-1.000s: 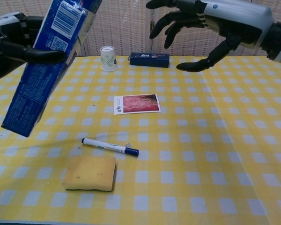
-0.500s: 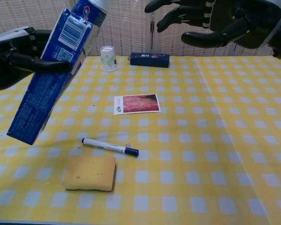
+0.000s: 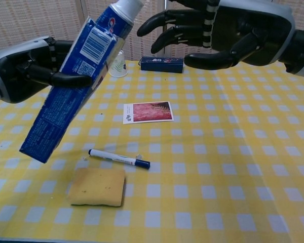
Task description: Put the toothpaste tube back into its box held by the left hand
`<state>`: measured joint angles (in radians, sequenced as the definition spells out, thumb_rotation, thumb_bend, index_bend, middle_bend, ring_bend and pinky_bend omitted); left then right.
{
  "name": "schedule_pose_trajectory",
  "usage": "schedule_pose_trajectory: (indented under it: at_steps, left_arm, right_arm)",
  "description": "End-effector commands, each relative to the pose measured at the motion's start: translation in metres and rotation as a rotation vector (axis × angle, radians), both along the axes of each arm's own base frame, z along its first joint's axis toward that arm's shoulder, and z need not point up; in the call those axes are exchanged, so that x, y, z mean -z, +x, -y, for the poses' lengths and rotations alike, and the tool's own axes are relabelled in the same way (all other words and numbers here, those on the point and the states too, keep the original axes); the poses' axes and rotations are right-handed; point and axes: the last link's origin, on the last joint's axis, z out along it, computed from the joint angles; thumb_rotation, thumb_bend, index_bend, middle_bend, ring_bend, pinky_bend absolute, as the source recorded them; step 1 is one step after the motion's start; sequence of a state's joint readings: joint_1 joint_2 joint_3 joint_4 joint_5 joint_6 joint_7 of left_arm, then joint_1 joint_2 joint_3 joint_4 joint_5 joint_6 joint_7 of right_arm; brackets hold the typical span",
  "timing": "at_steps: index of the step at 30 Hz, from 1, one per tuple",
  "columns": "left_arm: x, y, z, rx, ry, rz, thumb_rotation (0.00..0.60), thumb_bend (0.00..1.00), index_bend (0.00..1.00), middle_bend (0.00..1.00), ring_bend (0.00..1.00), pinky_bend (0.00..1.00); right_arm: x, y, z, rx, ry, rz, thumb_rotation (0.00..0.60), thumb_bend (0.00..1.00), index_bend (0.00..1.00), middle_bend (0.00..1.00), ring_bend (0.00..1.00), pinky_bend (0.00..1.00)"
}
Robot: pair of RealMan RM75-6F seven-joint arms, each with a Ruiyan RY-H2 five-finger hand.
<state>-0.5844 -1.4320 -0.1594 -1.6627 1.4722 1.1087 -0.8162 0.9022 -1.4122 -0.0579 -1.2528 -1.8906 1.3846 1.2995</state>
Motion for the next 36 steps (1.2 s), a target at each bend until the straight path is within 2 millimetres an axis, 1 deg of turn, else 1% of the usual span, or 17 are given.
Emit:
schedule_pose_trajectory:
  at_steps: [1,5,9,15,24,26,28,30,32,36]
  left_arm:
    - [0.001,0.002,0.0,0.002,0.001,0.001,0.6,0.16,0.64,0.65,0.57,0.69]
    - [0.0,0.003,0.001,0.007,0.003,0.001,0.6,0.16,0.64,0.65,0.57,0.69]
    - [0.0,0.006,0.002,0.014,0.002,0.009,0.6,0.16,0.64,0.65,0.57,0.69]
    - [0.001,0.01,0.004,0.03,0.003,0.008,0.6,0.16,0.64,0.65,0.57,0.69]
    - [-0.001,0.011,0.006,0.032,0.007,0.022,0.6,0.16,0.64,0.65,0.57,0.7]
    - [-0.003,0.01,0.006,0.033,0.006,0.021,0.6,0.16,0.64,0.65,0.57,0.7]
    - [-0.006,0.008,0.006,0.033,0.017,0.012,0.6,0.16,0.64,0.65,0.57,0.7]
    - [-0.008,0.004,0.005,0.034,0.034,-0.011,0.6,0.16,0.64,0.65,0.57,0.7]
    - [-0.011,-0.003,0.003,0.037,0.055,-0.057,0.6,0.16,0.64,0.65,0.57,0.7]
    - [-0.013,-0.013,-0.002,0.051,0.104,-0.163,0.6,0.16,0.64,0.65,0.58,0.71]
  right_arm:
    - [0.001,0.002,-0.001,0.0,0.014,0.001,0.6,0.36,0.0,0.25,0.28,0.14]
    - [0.004,0.003,-0.003,0.002,0.039,-0.014,0.6,0.36,0.0,0.25,0.27,0.13]
    - [0.009,0.005,-0.007,0.016,0.111,-0.037,0.6,0.36,0.0,0.25,0.27,0.13]
    - [0.015,0.01,-0.008,0.027,0.177,-0.059,0.6,0.35,0.0,0.25,0.27,0.12]
    - [0.024,0.012,-0.012,0.044,0.322,-0.099,0.598,0.35,0.0,0.25,0.27,0.12]
    - [0.021,0.014,-0.01,0.049,0.307,-0.066,0.597,0.35,0.0,0.25,0.27,0.12]
    - [0.011,0.013,-0.007,0.055,0.27,-0.016,0.595,0.35,0.0,0.25,0.27,0.12]
    - [-0.001,0.009,-0.001,0.059,0.171,0.014,0.592,0.35,0.0,0.25,0.27,0.12]
    - [-0.013,0.003,0.001,0.075,0.076,0.028,0.576,0.35,0.0,0.25,0.27,0.13]
    - [-0.028,-0.009,0.001,0.1,-0.044,0.007,0.564,0.35,0.0,0.25,0.27,0.13]
